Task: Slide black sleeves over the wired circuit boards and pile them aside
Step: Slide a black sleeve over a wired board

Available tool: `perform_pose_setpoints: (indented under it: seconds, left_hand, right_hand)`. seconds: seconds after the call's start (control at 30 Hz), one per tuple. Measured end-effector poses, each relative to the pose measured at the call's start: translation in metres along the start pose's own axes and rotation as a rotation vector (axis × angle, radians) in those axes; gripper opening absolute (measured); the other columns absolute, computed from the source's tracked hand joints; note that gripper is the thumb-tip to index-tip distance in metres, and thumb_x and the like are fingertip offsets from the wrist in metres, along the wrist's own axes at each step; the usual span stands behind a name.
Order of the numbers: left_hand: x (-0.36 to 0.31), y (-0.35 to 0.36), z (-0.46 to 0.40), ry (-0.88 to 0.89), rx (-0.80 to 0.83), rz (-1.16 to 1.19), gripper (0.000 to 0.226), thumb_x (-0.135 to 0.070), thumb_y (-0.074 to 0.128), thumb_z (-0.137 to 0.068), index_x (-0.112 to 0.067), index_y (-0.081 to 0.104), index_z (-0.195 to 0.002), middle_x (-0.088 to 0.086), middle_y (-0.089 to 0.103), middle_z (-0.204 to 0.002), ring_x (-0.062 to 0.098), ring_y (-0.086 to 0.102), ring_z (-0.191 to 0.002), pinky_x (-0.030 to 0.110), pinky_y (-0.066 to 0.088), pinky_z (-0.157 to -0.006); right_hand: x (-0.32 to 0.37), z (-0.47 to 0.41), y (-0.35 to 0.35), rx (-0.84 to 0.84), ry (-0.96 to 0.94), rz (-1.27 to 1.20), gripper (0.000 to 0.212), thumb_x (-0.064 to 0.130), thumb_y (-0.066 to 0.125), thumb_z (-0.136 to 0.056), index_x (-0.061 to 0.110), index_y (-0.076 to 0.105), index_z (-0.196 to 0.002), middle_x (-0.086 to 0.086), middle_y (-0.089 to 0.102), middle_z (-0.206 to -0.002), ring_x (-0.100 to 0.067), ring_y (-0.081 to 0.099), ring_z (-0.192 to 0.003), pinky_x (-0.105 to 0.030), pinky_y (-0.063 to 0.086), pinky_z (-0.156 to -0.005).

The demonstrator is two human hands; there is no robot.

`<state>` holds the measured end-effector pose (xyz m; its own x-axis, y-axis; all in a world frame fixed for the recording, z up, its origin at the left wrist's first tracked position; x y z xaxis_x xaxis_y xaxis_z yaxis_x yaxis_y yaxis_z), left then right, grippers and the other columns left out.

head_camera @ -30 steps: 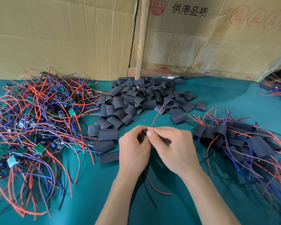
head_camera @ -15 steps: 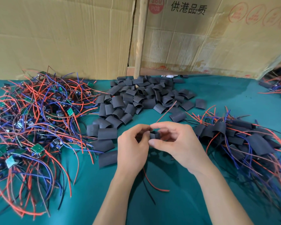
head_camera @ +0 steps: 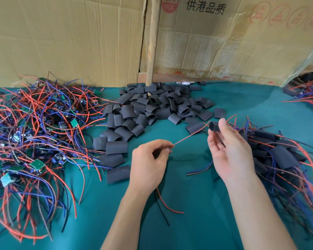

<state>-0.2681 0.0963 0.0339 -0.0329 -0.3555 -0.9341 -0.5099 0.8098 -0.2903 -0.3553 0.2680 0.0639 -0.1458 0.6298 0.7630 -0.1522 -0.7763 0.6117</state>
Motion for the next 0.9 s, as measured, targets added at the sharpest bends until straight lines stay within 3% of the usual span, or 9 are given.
perform_pose_setpoints:
  seconds: [0.17,0.3,0.57,0.67,0.77,0.9]
  left_hand:
    - [-0.001,0.001,0.001,0.007,0.005,-0.014,0.026,-0.001,0.067,-0.091,-0.023,0.079,-0.084,-0.014,0.075,-0.079,0.004,0.069,-0.079,0.012,0.050,-0.075]
    - [0.000,0.001,0.000,-0.003,0.012,-0.013,0.025,-0.002,0.068,-0.091,-0.024,0.079,-0.085,-0.014,0.076,-0.079,0.002,0.069,-0.077,0.012,0.049,-0.073]
    - [-0.002,-0.001,0.002,-0.050,-0.008,0.118,0.029,-0.004,0.072,-0.084,-0.027,0.071,-0.101,-0.016,0.076,-0.088,0.005,0.073,-0.079,0.019,0.056,-0.075]
    - [-0.004,-0.003,0.003,-0.068,0.002,0.184,0.032,-0.003,0.075,-0.083,-0.027,0.067,-0.103,-0.012,0.074,-0.092,0.009,0.074,-0.077,0.016,0.052,-0.064]
    - [-0.006,-0.004,0.003,-0.084,0.055,0.268,0.034,-0.006,0.081,-0.082,-0.025,0.067,-0.107,-0.005,0.075,-0.096,0.013,0.075,-0.081,0.020,0.056,-0.069]
    - [-0.005,-0.004,0.002,-0.113,0.114,0.309,0.031,-0.011,0.085,-0.081,-0.023,0.070,-0.106,-0.007,0.076,-0.090,0.011,0.072,-0.077,0.019,0.056,-0.072]
  right_hand:
    - [-0.001,-0.001,0.001,0.048,0.029,0.033,0.008,0.015,0.078,-0.088,0.015,0.070,-0.085,-0.003,0.071,-0.083,-0.015,0.071,-0.074,-0.022,0.058,-0.070]
    - [-0.004,0.003,0.006,0.145,0.031,0.142,0.015,0.016,0.081,-0.073,0.016,0.070,-0.083,-0.002,0.071,-0.080,-0.015,0.065,-0.068,-0.021,0.056,-0.064]
    - [-0.042,0.022,0.024,0.380,-0.051,0.649,0.014,0.004,0.082,-0.080,0.014,0.080,-0.089,-0.002,0.076,-0.081,-0.012,0.068,-0.073,-0.019,0.052,-0.061]
    - [-0.043,0.021,0.022,0.379,-0.011,0.624,0.010,0.003,0.080,-0.081,0.012,0.081,-0.086,-0.006,0.076,-0.083,-0.017,0.068,-0.077,-0.024,0.053,-0.065]
    - [-0.040,0.019,0.021,0.393,0.025,0.544,0.012,-0.002,0.076,-0.083,0.009,0.080,-0.083,-0.009,0.075,-0.085,-0.023,0.070,-0.081,-0.035,0.056,-0.076]
    - [-0.033,0.016,0.019,0.303,0.034,0.362,0.015,-0.004,0.073,-0.085,0.010,0.078,-0.083,-0.005,0.074,-0.082,-0.015,0.070,-0.074,-0.025,0.053,-0.067]
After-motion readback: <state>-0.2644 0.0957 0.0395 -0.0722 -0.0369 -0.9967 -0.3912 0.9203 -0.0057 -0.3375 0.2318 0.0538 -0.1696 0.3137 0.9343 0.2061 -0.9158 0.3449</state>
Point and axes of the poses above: each hand's wrist, its own z-axis away from the middle knuckle, its own y-axis out of the palm, x = y × z, the point moved 2 cm from there along -z, towards the middle knuckle
